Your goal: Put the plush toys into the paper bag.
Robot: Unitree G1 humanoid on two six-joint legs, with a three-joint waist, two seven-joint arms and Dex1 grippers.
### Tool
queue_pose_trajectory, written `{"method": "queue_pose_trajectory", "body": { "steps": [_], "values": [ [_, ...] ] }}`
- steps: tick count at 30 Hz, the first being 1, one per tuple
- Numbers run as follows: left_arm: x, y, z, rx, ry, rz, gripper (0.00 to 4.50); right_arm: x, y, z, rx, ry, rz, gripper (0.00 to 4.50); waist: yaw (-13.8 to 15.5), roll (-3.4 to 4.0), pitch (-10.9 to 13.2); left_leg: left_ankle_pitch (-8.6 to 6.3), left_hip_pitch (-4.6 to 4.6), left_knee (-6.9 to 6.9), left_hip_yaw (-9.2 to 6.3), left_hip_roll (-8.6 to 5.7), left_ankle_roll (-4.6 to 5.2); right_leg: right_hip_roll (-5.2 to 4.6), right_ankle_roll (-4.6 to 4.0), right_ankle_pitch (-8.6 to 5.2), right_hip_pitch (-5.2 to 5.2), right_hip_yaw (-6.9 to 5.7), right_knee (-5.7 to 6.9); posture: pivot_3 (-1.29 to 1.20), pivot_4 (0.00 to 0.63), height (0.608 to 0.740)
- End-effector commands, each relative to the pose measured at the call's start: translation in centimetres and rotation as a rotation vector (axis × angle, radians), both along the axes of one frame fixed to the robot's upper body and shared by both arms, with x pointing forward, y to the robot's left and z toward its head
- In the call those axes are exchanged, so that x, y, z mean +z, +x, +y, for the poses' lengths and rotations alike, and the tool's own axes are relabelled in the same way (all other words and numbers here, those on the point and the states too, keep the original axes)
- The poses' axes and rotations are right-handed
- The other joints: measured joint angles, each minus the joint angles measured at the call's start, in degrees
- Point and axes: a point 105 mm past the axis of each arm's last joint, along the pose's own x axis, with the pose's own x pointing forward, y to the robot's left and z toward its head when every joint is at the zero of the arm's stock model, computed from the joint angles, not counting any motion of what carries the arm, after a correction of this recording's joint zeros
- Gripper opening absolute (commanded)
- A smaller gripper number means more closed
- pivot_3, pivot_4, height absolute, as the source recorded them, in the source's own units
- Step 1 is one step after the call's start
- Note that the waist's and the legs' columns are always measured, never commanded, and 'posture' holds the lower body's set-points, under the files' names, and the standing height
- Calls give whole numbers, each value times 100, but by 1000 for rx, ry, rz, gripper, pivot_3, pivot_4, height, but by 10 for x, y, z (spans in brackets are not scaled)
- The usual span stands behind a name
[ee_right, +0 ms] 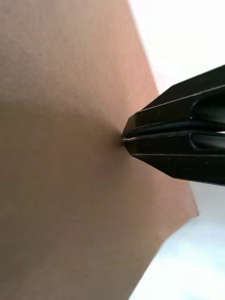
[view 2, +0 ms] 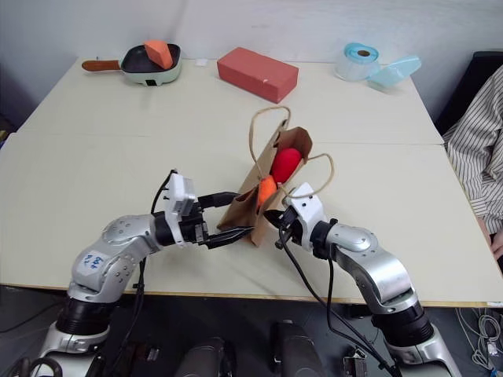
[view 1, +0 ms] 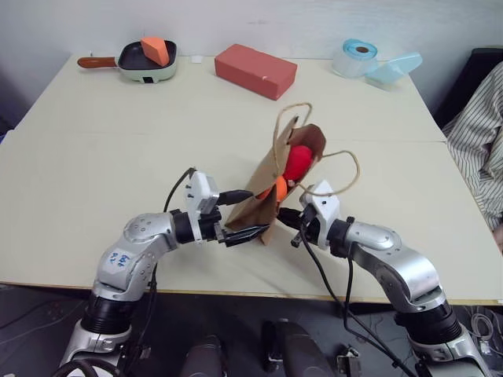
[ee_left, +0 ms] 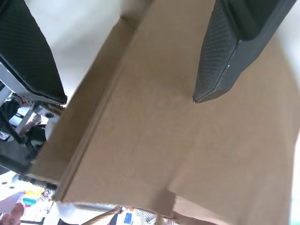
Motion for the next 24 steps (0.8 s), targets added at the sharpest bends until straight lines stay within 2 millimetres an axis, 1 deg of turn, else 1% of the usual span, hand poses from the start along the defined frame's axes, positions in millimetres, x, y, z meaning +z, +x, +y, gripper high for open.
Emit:
{"method": "queue_pose_trajectory", "body": {
  "steps": [1, 10, 14, 19, 22, 24],
  "values": [
    [9, -6, -5, -29, -12, -45, 4500, 27, -4, 5, 47, 56, -79, 56, 5, 0, 0, 0, -1, 0, 0, -1, 1, 0, 0, 0, 0, 0, -1, 0, 150, 740],
    [10, -4, -6, -10, -1, -73, 4500, 36, -12, 13, 140, 81, -99, 56, -13, 0, 0, 0, 0, 0, 1, -1, 1, 1, 0, 0, 0, 0, 2, 0, 150, 740],
    [11, 0, 1, 34, 24, -109, 4500, 42, -18, 14, 189, 96, -109, 56, -2, 0, 0, 0, 0, 0, 0, -1, 1, 0, 0, 0, 0, 0, 1, 0, 150, 740],
    [17, -1, 6, 60, 28, -151, 4500, 42, -21, 14, 209, 92, -107, 56, -4, 0, 0, 0, 0, 0, 0, 0, 1, 0, 0, 0, 0, 0, 1, 0, 150, 740],
    [12, 6, 2, 100, 77, -186, 4500, 43, -20, 19, 232, 103, -109, 56, -3, 0, 0, 0, 0, 0, 0, -1, 1, 0, 0, 0, 0, 0, 1, 0, 150, 740],
    [9, 11, -4, 116, 73, -177, 4500, 43, -19, 23, 246, 105, -110, 56, -4, 0, 0, 0, 0, 0, 1, -1, 1, 0, 0, 0, 0, 0, 1, 0, 150, 740]
  ]
}}
